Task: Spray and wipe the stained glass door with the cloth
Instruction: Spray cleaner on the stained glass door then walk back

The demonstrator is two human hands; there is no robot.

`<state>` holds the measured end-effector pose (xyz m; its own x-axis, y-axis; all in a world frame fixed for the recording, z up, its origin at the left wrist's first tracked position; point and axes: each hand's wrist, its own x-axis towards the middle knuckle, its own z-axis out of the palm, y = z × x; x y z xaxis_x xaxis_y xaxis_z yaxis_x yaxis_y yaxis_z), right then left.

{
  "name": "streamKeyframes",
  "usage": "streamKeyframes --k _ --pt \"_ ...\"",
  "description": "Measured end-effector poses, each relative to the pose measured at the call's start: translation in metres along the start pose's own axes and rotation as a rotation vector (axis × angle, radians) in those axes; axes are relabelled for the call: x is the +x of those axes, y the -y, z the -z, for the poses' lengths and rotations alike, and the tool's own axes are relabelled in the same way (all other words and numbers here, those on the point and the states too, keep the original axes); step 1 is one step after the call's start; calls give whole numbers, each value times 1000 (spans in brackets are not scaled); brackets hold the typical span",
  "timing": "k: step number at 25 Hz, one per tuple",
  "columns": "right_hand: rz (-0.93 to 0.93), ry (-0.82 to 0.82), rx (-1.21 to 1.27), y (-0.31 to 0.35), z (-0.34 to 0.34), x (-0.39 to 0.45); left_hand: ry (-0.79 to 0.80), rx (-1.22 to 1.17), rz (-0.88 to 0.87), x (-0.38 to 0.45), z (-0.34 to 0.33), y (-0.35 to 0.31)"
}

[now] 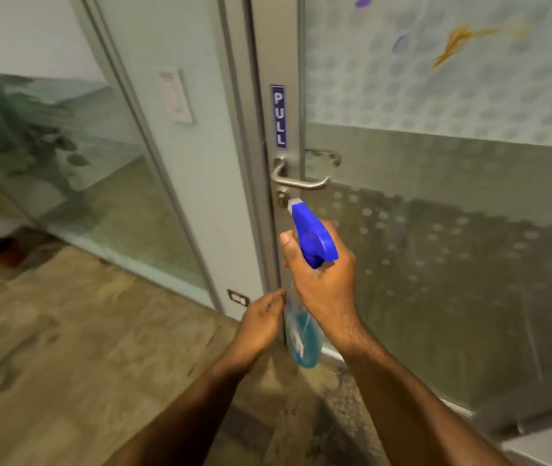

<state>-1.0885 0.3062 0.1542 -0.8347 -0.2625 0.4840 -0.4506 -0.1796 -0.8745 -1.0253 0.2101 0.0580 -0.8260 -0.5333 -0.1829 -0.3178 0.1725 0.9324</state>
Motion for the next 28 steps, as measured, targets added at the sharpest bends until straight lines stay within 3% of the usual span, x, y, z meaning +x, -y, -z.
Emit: streamKeyframes --k 6,11,21,28 --pt "-26 222 145 53 -88 -79 -46 -473 358 -108 71 69" --pt "-78 412 250 103 -173 -184 -285 -821 502 -213 158 135" --pt "-103 997 260 192 -335 -418 -821 -1096 530 -452 314 251" --pt "-35 1356 270 240 -447 -527 -1190 -1182 501 -553 398 299"
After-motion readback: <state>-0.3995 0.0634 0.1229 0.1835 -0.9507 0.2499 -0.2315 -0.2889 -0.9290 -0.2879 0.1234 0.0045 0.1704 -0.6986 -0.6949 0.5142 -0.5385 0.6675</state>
